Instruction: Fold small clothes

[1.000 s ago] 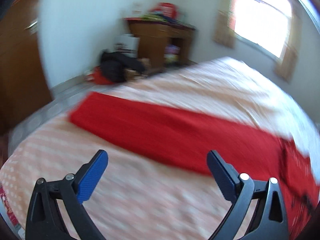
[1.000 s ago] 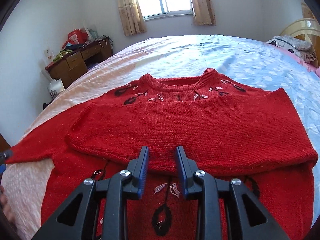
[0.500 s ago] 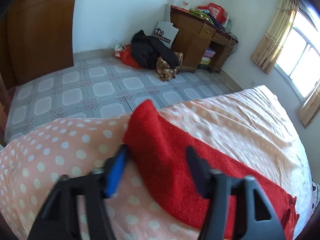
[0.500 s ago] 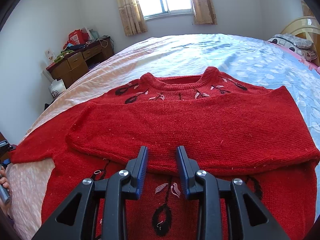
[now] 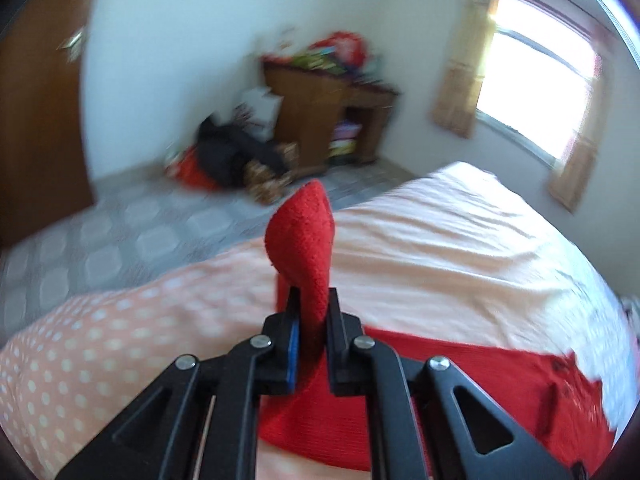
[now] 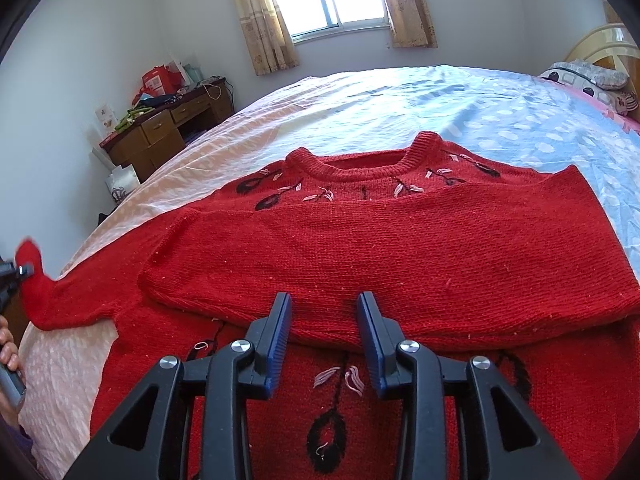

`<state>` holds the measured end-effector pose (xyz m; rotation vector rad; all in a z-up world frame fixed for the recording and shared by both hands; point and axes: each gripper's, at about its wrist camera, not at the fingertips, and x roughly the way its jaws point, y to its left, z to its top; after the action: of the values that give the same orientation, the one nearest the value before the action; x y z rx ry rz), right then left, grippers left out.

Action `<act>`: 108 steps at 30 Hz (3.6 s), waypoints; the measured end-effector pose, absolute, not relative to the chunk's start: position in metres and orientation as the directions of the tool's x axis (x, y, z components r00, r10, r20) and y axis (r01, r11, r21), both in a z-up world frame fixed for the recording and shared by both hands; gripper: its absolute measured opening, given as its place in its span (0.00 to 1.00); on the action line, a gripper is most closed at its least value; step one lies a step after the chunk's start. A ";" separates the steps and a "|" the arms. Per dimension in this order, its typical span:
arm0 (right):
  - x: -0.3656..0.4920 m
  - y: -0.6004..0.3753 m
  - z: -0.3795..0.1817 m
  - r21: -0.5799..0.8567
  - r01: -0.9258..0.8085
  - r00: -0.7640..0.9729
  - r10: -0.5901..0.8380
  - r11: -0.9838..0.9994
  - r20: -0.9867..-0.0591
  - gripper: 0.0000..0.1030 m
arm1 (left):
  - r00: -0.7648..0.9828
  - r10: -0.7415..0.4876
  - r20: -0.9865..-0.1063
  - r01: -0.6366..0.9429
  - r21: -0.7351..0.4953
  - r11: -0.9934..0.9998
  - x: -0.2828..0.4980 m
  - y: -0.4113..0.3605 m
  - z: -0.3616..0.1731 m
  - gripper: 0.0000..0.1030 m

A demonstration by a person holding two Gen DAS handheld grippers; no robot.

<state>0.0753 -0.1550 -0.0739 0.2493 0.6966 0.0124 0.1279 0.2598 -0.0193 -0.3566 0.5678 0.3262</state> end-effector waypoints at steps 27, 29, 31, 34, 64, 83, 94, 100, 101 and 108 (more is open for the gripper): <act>0.080 -0.159 -0.070 0.284 0.031 0.746 0.167 0.958 -0.644 0.51 | 0.712 -0.148 -0.686 0.069 -0.141 0.988 0.080 0.089 -0.034 0.99; 0.081 -0.159 -0.061 0.335 0.033 0.742 0.202 0.942 -0.639 0.51 | 0.747 -0.055 -0.663 -0.022 -0.108 0.994 0.067 0.122 -0.029 0.99; 0.079 -0.155 -0.050 0.427 0.002 0.761 0.275 0.904 -0.588 0.51 | 0.775 0.065 -0.629 -0.140 -0.070 0.988 0.061 0.157 -0.030 0.99; 0.095 -0.126 -0.041 0.394 -0.027 0.744 0.282 0.919 -0.606 0.51 | 0.741 0.181 -0.647 -0.270 -0.039 0.962 0.069 0.191 -0.043 0.98; 0.101 -0.081 0.154 -0.178 -0.025 0.937 -0.039 0.984 -0.347 0.09 | 0.734 0.169 -0.658 -0.348 -0.151 0.925 0.073 0.220 -0.075 1.00; 0.076 -0.296 -0.041 -0.020 0.359 0.675 -0.274 0.933 -0.685 0.50 | 0.699 0.224 -0.679 -0.366 -0.070 0.928 0.084 0.216 -0.079 1.00; 0.028 -0.283 -0.022 0.090 0.316 0.733 -0.183 0.944 -0.655 0.50 | 0.680 0.262 -0.685 -0.377 -0.021 0.926 0.088 0.209 -0.081 1.00; 0.067 -0.285 -0.062 0.033 0.321 0.639 -0.191 0.946 -0.745 0.24 | 0.680 0.264 -0.684 -0.378 -0.019 0.926 0.089 0.209 -0.081 1.00; 0.069 -0.281 -0.066 -0.015 0.314 0.632 -0.221 0.949 -0.743 0.24 | 0.680 0.263 -0.685 -0.378 -0.020 0.926 0.088 0.209 -0.081 1.00; 0.050 -0.272 -0.052 -0.109 0.337 0.634 -0.311 0.935 -0.708 0.29 | 0.685 0.260 -0.680 -0.377 -0.025 0.926 0.088 0.209 -0.082 1.00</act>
<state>0.0499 -0.2721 -0.0518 0.0347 0.8033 -0.3701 0.0876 0.2086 -0.0819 -0.1683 0.7335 0.3587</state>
